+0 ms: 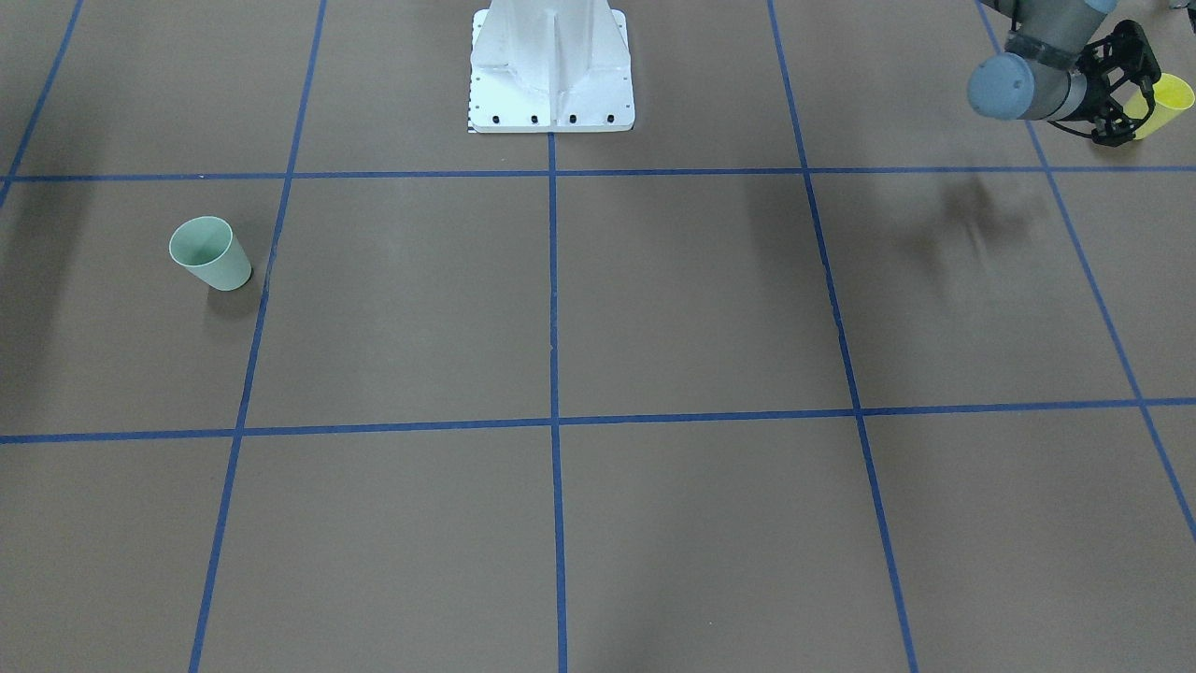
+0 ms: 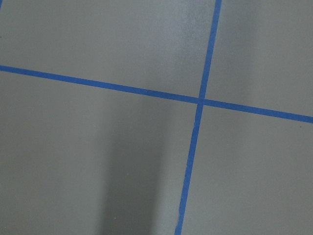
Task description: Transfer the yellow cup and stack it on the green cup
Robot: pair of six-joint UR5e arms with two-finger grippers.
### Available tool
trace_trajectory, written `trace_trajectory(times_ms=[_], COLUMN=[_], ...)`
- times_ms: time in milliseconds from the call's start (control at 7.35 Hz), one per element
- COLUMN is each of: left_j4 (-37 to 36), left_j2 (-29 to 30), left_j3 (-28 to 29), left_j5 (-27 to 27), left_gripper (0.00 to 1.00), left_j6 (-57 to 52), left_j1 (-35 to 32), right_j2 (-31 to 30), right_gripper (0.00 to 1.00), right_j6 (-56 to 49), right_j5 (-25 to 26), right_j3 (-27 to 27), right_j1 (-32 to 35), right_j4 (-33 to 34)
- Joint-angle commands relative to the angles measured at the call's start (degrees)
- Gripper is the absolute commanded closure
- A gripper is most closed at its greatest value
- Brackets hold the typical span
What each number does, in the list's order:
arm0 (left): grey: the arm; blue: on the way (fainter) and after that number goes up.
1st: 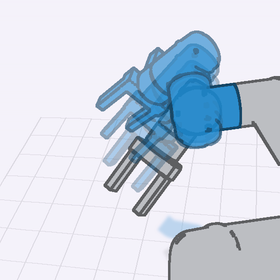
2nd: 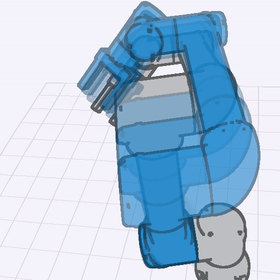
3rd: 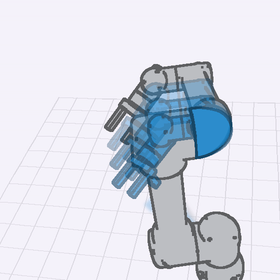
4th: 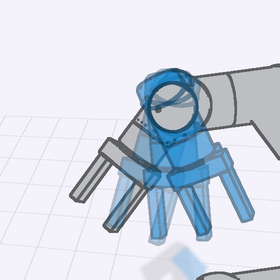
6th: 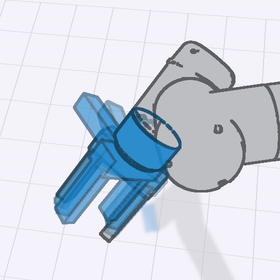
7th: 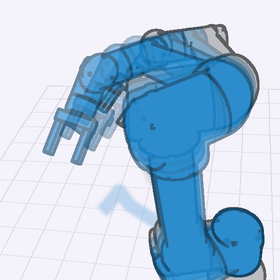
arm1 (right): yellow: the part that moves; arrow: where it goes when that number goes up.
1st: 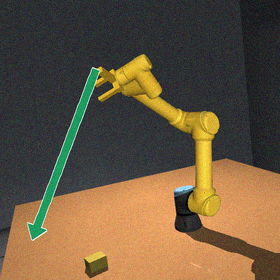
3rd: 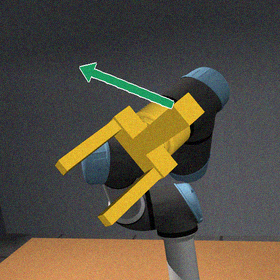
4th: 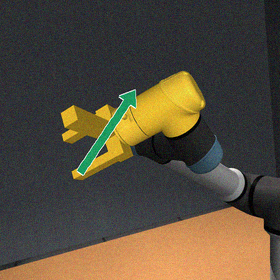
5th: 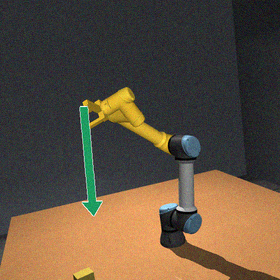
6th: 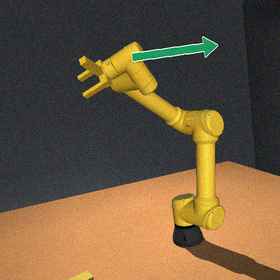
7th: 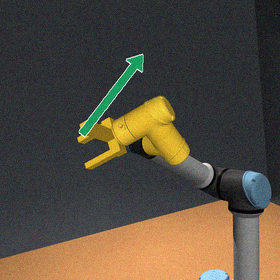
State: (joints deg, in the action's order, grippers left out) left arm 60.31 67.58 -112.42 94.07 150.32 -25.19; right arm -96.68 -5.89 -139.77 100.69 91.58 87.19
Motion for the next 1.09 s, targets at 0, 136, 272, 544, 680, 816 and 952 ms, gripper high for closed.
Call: trace_trajectory(times_ms=[0, 136, 272, 544, 680, 816, 952], left_j4=[1.12, 4.78, 7.51, 10.78, 12.01, 12.37, 13.07], left_j2=[2.71, 3.51, 3.61, 3.35, 2.73, 2.55, 2.2], left_j3=[9.09, 13.84, 15.54, 19.67, 20.65, 21.53, 22.15], left_j5=[0.75, 1.98, 2.43, 2.43, 2.43, 2.52, 2.95], left_gripper=[0.0, 0.0, 0.0, 0.0, 0.0, 0.0, 0.0], left_j6=[1.64, 1.73, 2.86, 3.67, 3.67, 3.84, 3.93], left_j1=[0.05, 0.05, 0.05, -0.04, -0.04, -0.04, -0.04], right_j2=[0.0, 0.09, 0.09, 0.0, 0.0, 0.0, 0.0], right_gripper=[0.0, 0.0, 0.0, 0.0, 0.0, 0.0, 0.0], right_j6=[0.0, 0.0, 0.0, 0.0, 0.0, 0.0, 0.0], right_j5=[-0.16, -0.16, -0.16, -0.16, -0.24, -0.85, -1.64], right_j3=[0.12, 0.21, 0.82, 0.92, 0.92, 0.92, 0.92], right_j1=[-0.09, -0.17, -0.18, -0.35, -0.52, -0.53, -0.53], right_j4=[0.0, 0.0, 0.0, 0.09, 0.09, 0.18, 0.26])
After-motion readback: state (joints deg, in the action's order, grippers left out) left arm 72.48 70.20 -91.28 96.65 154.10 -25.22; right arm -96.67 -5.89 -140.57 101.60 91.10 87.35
